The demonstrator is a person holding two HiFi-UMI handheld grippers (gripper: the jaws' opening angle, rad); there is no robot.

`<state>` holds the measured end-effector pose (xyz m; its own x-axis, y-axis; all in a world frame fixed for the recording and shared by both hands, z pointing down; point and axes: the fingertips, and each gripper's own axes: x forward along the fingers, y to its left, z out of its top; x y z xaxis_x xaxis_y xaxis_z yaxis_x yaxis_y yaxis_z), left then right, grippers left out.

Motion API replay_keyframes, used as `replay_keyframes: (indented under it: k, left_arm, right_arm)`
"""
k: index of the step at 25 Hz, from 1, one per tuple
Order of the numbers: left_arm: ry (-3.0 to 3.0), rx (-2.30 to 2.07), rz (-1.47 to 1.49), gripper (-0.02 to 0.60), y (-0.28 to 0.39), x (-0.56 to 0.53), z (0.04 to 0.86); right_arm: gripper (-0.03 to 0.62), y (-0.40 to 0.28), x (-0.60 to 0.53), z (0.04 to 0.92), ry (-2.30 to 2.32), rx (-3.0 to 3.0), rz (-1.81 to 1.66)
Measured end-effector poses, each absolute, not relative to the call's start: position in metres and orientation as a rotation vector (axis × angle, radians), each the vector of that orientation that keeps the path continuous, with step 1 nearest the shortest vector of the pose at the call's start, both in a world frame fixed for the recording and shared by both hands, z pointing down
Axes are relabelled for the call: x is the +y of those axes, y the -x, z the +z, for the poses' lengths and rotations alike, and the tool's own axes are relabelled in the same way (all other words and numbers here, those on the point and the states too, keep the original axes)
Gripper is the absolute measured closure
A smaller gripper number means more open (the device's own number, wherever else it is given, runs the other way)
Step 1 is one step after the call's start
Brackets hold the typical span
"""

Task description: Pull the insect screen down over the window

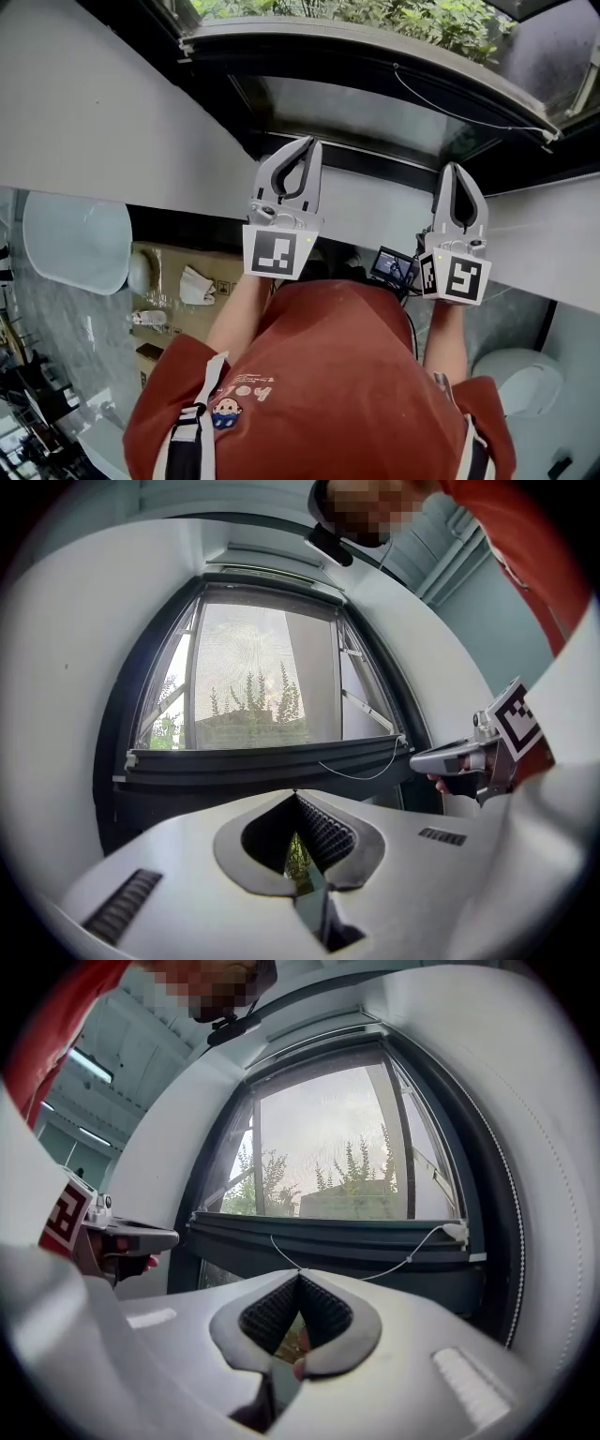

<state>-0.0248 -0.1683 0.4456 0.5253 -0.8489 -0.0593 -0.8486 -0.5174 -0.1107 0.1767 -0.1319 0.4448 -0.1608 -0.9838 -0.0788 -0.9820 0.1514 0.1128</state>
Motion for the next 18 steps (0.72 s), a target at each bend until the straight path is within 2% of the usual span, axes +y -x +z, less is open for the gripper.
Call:
replay_keyframes:
  k: [18]
  left_arm:
    - [2.623, 1.457, 0.011, 0.577, 0.011, -0.173, 0.441]
  right_arm:
    - [0.585, -0.204, -0.128, 0.447, -2.068, -2.304, -0.231]
